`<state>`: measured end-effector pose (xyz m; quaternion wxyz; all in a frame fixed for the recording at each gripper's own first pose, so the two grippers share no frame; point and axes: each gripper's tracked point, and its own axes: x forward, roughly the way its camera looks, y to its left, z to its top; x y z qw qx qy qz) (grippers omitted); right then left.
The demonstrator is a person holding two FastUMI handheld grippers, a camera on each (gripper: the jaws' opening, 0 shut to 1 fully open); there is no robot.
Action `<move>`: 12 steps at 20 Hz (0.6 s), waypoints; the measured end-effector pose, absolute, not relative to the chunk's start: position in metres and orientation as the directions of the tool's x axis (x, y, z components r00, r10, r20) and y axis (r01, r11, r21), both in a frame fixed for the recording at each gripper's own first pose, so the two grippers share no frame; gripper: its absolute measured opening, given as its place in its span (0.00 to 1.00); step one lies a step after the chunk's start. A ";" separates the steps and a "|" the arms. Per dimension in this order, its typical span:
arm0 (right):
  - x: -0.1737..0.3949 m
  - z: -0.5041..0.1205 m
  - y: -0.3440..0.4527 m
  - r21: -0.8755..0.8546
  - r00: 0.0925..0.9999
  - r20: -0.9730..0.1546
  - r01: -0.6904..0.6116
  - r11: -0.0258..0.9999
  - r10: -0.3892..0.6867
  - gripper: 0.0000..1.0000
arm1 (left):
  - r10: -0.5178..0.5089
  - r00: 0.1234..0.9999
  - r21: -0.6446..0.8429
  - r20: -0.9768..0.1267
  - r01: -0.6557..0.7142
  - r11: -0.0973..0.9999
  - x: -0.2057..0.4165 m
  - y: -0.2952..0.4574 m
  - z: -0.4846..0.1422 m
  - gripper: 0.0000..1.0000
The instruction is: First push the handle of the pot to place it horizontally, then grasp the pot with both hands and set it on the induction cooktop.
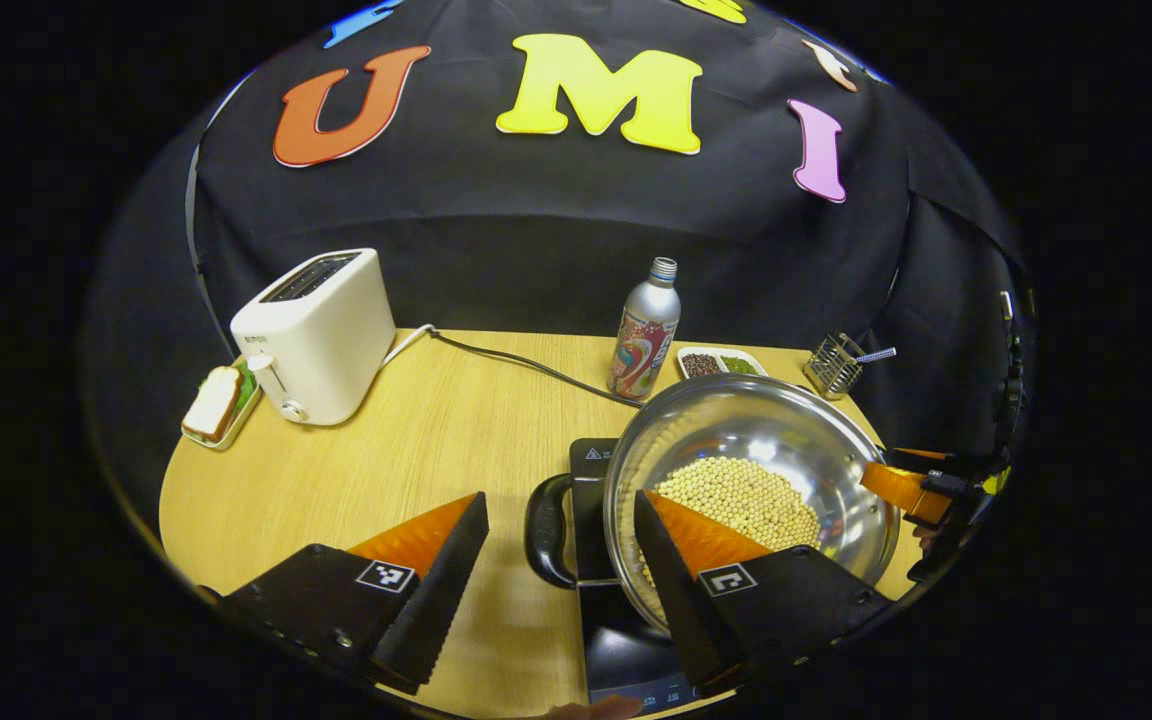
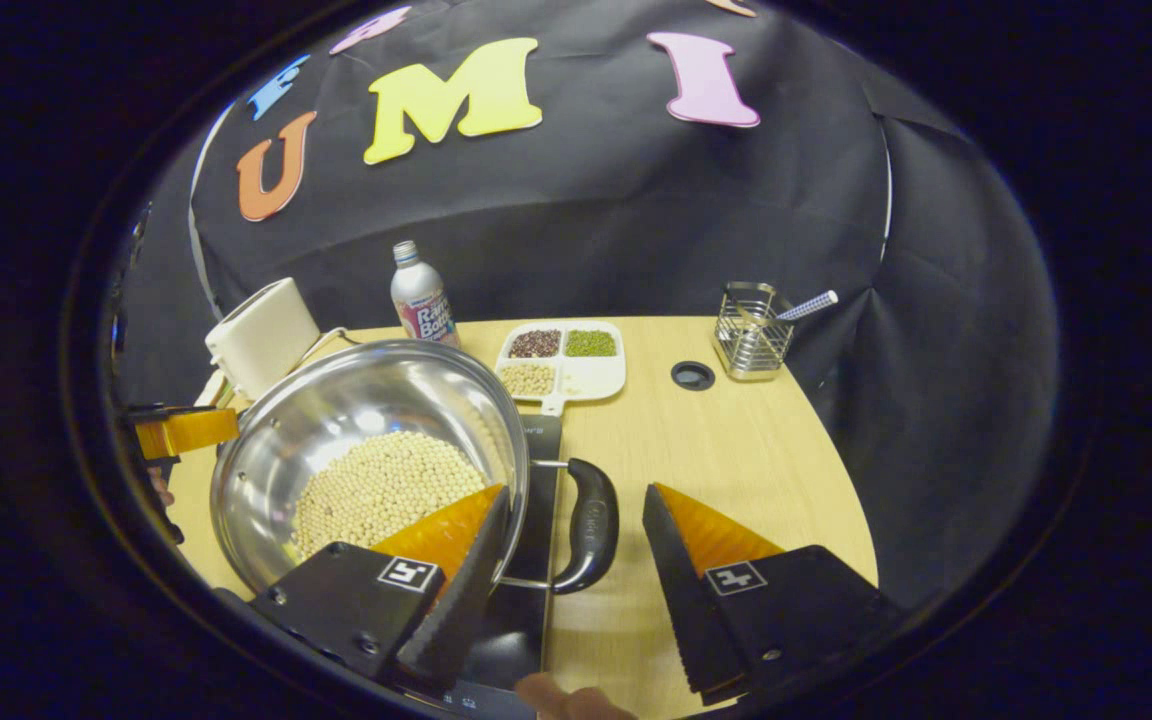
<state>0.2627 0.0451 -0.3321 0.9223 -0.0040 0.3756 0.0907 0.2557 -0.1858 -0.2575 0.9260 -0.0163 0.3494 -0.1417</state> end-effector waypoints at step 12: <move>0.199 -0.237 0.049 0.071 0.894 -0.402 -0.186 0.980 0.199 0.89 | -0.199 0.887 -0.087 -0.417 0.179 0.980 0.183 -0.152 -0.182 0.96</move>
